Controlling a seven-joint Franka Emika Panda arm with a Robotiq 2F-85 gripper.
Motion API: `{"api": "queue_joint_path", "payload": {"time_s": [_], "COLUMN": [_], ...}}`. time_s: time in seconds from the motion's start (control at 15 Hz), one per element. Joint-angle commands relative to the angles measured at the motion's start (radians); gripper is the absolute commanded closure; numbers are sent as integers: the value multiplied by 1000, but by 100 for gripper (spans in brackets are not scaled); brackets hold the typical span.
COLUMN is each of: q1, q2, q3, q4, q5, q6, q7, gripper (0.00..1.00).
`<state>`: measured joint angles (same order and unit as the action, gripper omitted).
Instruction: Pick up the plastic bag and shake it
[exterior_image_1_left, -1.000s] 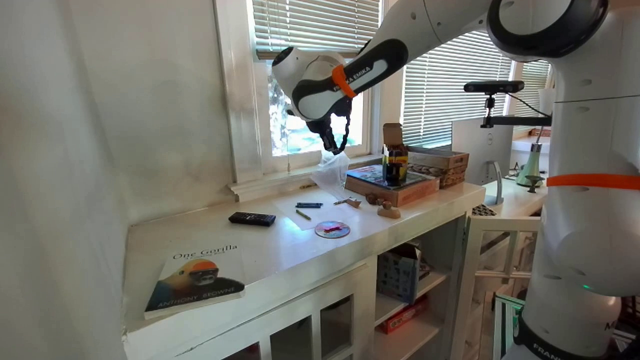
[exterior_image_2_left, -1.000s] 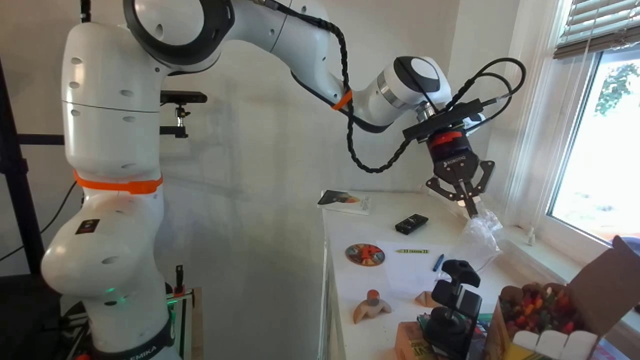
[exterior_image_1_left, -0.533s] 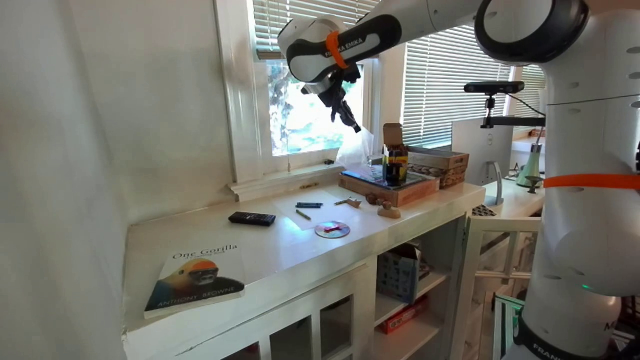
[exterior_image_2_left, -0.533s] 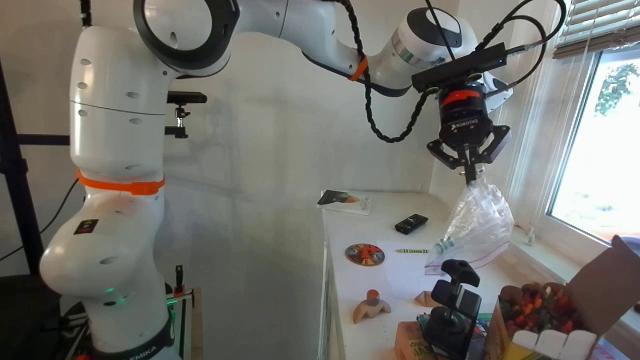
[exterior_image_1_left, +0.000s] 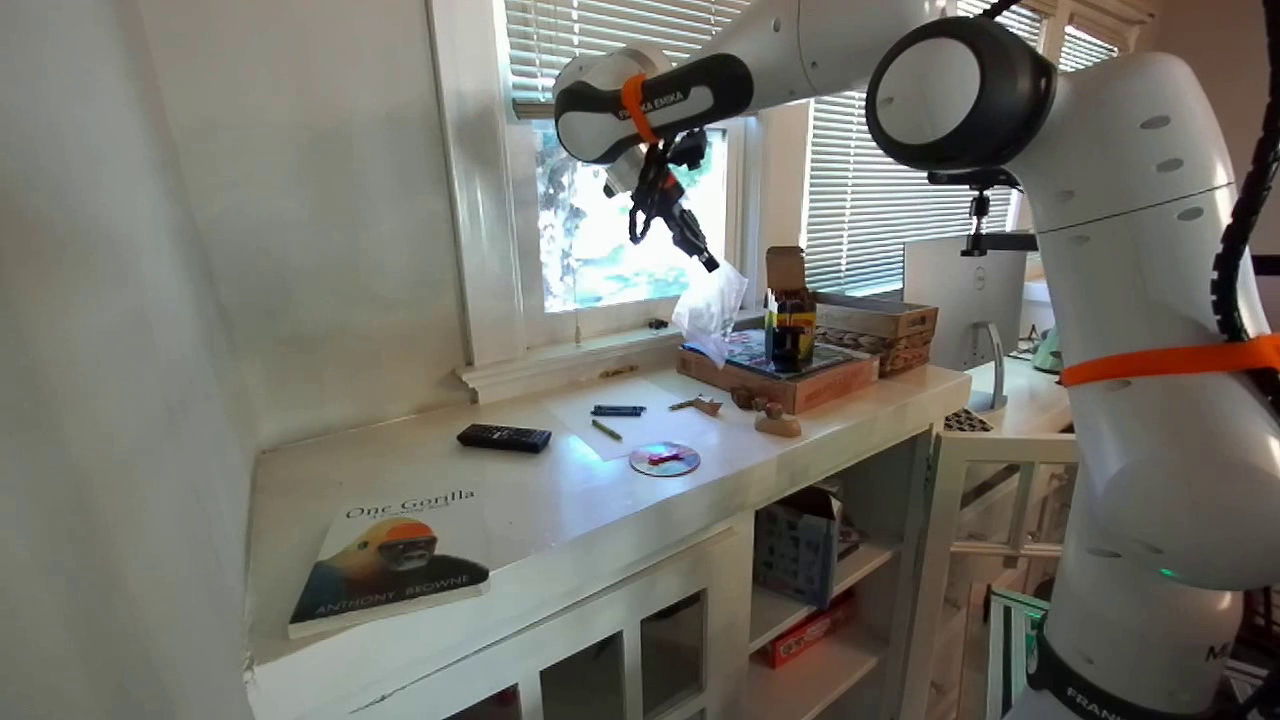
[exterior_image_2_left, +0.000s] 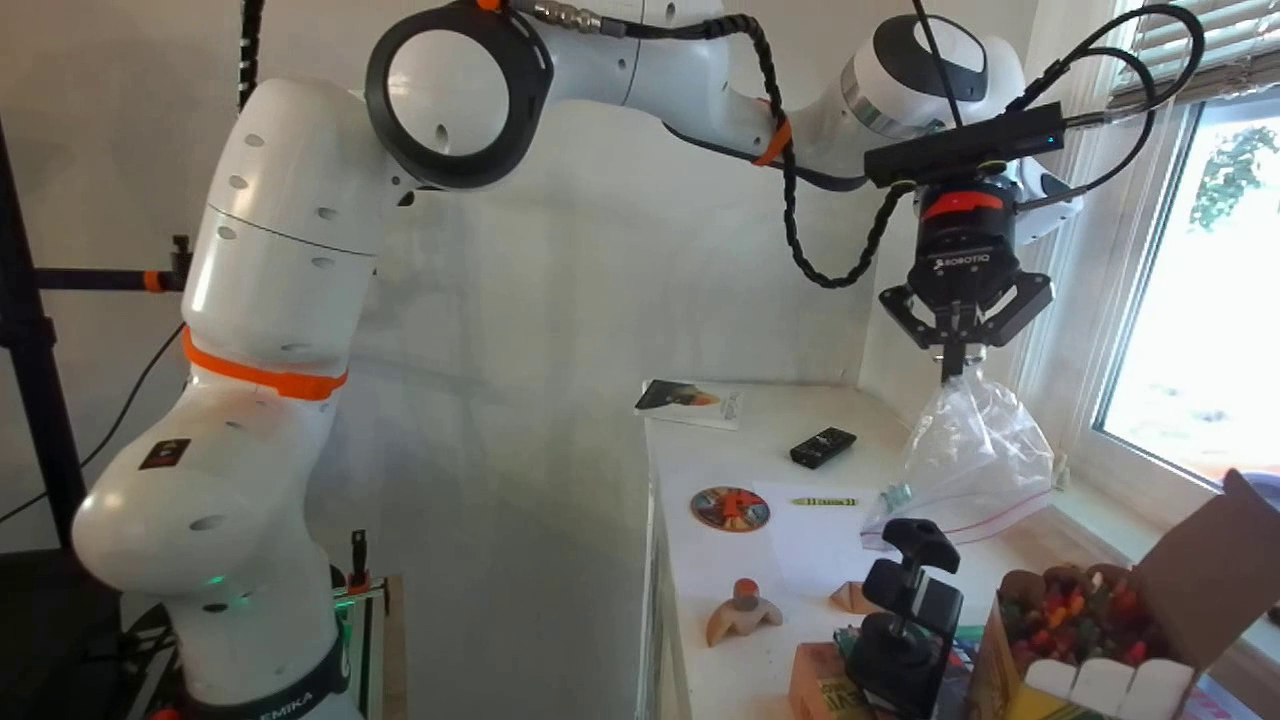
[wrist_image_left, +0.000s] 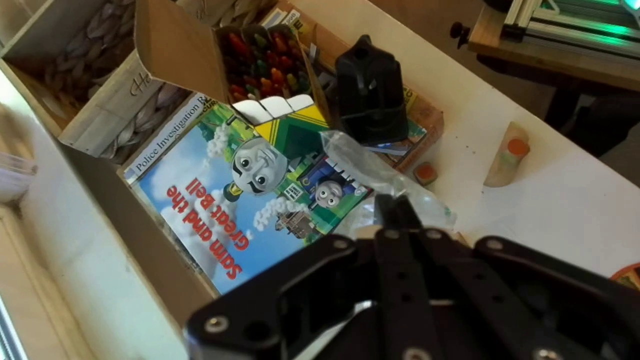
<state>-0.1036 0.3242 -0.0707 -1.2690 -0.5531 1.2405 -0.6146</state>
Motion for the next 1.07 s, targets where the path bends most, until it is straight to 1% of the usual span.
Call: {"api": "queue_joint_path", "payload": {"time_s": [0.0,0.07,0.13,0.2,0.27,0.33,0.4,0.47,0.53,0.6,0.67,0.73,0.8,0.87,0.93,1.0], "q1": [-10,-6,-5,6,29,8,3,23,55,49,29,15,41,59,41,14], "q2": [93,101,108,106,102,115,106,106,99,115,121,132,129,123,134,142], "q3": [-3,-5,-1,-2,-10,10,29,20,1,13,33,41,18,-1,17,39], "q4": [141,152,163,153,132,179,176,146,91,142,190,223,175,134,185,238], "q5": [27,11,10,-35,-128,-14,37,-11,-148,-105,-10,62,-38,-146,-64,51], "q6": [-48,-23,-20,30,80,3,-15,8,62,14,-20,-52,15,66,7,-40], "q7": [-12,7,-11,-11,-4,-26,-69,-47,-2,-37,-48,-53,-14,-5,-31,-49], "gripper": [100,100,100,100,100,100,100,100,100,100,100,100,100,100,100,100]}}
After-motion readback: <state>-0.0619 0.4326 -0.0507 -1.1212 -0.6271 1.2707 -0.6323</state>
